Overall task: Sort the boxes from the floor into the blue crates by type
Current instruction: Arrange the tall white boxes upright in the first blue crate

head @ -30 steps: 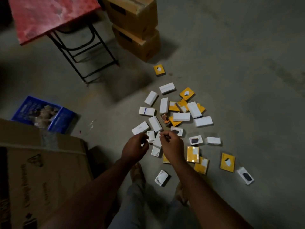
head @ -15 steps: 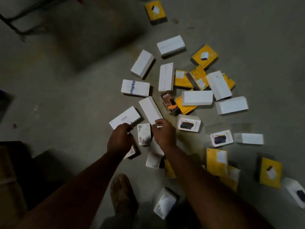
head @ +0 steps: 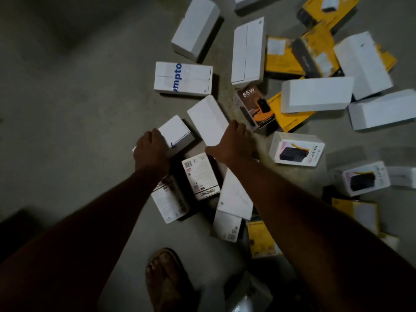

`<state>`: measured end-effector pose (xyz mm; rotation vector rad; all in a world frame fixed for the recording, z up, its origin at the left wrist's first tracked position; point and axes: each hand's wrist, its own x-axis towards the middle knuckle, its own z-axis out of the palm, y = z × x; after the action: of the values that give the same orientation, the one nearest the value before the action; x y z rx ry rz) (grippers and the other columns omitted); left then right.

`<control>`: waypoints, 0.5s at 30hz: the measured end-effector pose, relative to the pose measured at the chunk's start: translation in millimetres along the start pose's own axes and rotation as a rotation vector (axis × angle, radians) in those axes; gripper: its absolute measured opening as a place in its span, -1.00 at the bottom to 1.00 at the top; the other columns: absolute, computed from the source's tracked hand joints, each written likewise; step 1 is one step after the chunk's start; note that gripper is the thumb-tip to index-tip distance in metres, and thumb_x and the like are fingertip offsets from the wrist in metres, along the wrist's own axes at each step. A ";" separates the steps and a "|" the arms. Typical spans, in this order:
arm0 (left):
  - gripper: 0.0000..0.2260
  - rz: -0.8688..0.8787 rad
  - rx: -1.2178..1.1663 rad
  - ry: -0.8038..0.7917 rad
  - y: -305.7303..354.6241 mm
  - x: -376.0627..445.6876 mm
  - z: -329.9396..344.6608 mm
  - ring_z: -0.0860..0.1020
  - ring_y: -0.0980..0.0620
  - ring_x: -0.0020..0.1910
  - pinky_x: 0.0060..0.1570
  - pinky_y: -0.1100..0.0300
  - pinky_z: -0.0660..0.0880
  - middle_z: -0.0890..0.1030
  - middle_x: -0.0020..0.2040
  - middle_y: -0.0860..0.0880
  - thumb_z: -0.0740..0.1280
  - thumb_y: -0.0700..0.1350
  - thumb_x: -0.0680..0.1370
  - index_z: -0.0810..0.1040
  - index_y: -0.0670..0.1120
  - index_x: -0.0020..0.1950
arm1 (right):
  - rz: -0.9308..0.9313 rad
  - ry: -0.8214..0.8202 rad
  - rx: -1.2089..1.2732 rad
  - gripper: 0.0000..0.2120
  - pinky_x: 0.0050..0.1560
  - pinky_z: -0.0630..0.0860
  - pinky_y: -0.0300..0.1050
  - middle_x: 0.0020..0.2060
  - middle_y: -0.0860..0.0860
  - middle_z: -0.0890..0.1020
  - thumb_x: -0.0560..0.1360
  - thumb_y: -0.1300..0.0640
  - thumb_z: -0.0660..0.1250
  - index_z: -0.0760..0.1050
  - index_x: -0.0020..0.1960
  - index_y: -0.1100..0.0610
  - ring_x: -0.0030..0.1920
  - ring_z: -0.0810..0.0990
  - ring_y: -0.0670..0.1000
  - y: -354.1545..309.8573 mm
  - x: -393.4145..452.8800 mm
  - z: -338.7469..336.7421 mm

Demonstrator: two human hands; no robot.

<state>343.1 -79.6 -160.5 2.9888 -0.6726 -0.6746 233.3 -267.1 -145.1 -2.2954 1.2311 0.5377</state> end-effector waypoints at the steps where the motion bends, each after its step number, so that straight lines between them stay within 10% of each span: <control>1: -0.33 -0.059 0.017 -0.033 1.2 -0.4 -1.2 0.45 -0.33 0.20 0.14 -0.18 0.44 0.44 0.25 -0.24 0.50 0.00 0.40 0.33 -0.22 0.40 | 0.017 -0.005 0.027 -0.01 0.30 0.43 0.12 0.41 0.15 0.40 0.25 -0.27 0.56 0.23 0.47 0.17 0.39 0.41 0.19 -2.5 1.1 1.0; 5: -0.08 -0.230 -0.073 -0.084 9.2 -14.2 -20.1 0.43 -0.30 0.25 0.22 -0.19 0.42 0.42 0.26 -0.22 0.64 0.20 0.14 0.32 -0.22 0.29 | 0.031 0.000 0.233 -0.12 0.24 0.52 0.09 0.33 0.17 0.50 0.24 -0.14 0.62 0.30 0.38 0.17 0.32 0.50 0.21 -4.2 -3.1 1.5; 12: -0.19 -0.196 -0.571 -0.011 51.7 -71.6 -129.5 0.60 -0.07 0.08 0.06 -0.02 0.57 0.59 0.12 -0.03 0.50 0.40 0.21 0.28 -0.04 0.22 | 0.054 0.012 0.934 -0.39 0.02 0.51 -0.16 0.15 -0.05 0.61 0.38 0.01 0.61 0.43 0.33 0.09 0.07 0.62 -0.06 16.8 -88.7 -95.9; 15: -0.35 -0.169 -0.819 0.000 97.3 -129.3 -198.6 0.60 0.17 0.01 0.01 0.13 0.54 0.60 0.06 0.13 0.42 0.43 0.35 0.37 0.02 0.20 | 0.112 -0.083 1.266 -0.35 0.16 0.64 0.03 0.12 -0.05 0.71 0.26 -0.03 0.65 0.51 0.28 0.03 0.09 0.70 -0.04 32.0 -163.6 -167.5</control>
<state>279.6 -132.5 82.0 2.2834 -0.0830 -0.7261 140.5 -271.1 72.2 -1.1198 1.1427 -0.1406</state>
